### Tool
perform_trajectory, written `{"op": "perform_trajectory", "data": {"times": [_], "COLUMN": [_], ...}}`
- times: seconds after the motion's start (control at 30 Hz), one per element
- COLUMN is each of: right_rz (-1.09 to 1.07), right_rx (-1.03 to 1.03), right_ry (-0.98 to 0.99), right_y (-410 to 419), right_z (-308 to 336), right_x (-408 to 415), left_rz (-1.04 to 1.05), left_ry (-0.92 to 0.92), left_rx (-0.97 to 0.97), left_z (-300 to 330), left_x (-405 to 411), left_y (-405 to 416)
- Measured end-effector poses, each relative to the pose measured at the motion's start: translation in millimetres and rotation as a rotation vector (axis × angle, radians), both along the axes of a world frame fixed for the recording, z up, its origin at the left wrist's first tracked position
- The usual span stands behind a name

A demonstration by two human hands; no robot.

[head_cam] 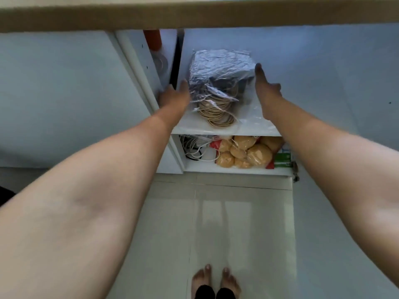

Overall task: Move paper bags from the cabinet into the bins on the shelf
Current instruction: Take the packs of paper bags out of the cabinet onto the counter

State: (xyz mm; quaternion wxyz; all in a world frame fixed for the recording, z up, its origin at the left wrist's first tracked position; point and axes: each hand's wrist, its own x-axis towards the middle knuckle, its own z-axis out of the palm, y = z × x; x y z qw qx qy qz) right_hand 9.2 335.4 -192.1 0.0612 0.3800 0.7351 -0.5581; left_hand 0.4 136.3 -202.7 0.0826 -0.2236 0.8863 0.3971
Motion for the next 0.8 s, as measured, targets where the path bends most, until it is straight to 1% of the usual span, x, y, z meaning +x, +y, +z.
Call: {"op": "perform_trajectory", "data": {"times": [0.03,0.13,0.2,0.27,0.33,0.4,0.53,0.63,0.67,0.8], "right_rz": [-0.021,0.006,0.02,0.027,0.043,0.052,0.035,0.024,0.031,0.007], "right_rx": [-0.061,-0.199,-0.241,-0.252,-0.249,-0.267,-0.374,-0.405,-0.421,-0.513], "right_ry": [-0.002,-0.013,-0.029,-0.034,-0.028,0.013,0.04,-0.02,-0.047,-0.141], "right_y": [1.8,1.0,-1.5,0.0,2.2,7.4,10.8,12.4,13.1,18.7], "right_z": [-5.8,-22.3,-36.6,-52.9,-61.3,-66.2,-66.8,-67.6,-67.9,-68.2], "right_x": [-8.5,-29.4,-37.8,-45.7,-47.5,-50.2,-43.2,-33.0,-27.5,6.6], "left_rz": [0.006,0.036,0.05,0.04,-0.027,-0.045,0.037,0.043,0.035,0.034], "left_ry": [-0.013,-0.055,-0.09,-0.131,-0.13,-0.127,-0.177,-0.225,-0.253,-0.462], "left_rx": [0.007,0.147,0.275,0.395,0.374,0.418,0.526,0.545,0.549,0.594], "left_z": [-4.8,-21.7,-41.0,-44.3,-44.5,-47.8,-49.7,-47.5,-45.1,-35.6], "left_x": [-10.4,-38.0,-52.8,-51.8,-53.1,-57.1,-54.5,-44.1,-37.5,-8.2], "left_y": [-0.6,-1.0,-1.8,4.4,8.5,13.4,16.8,14.9,13.3,-2.1]}}
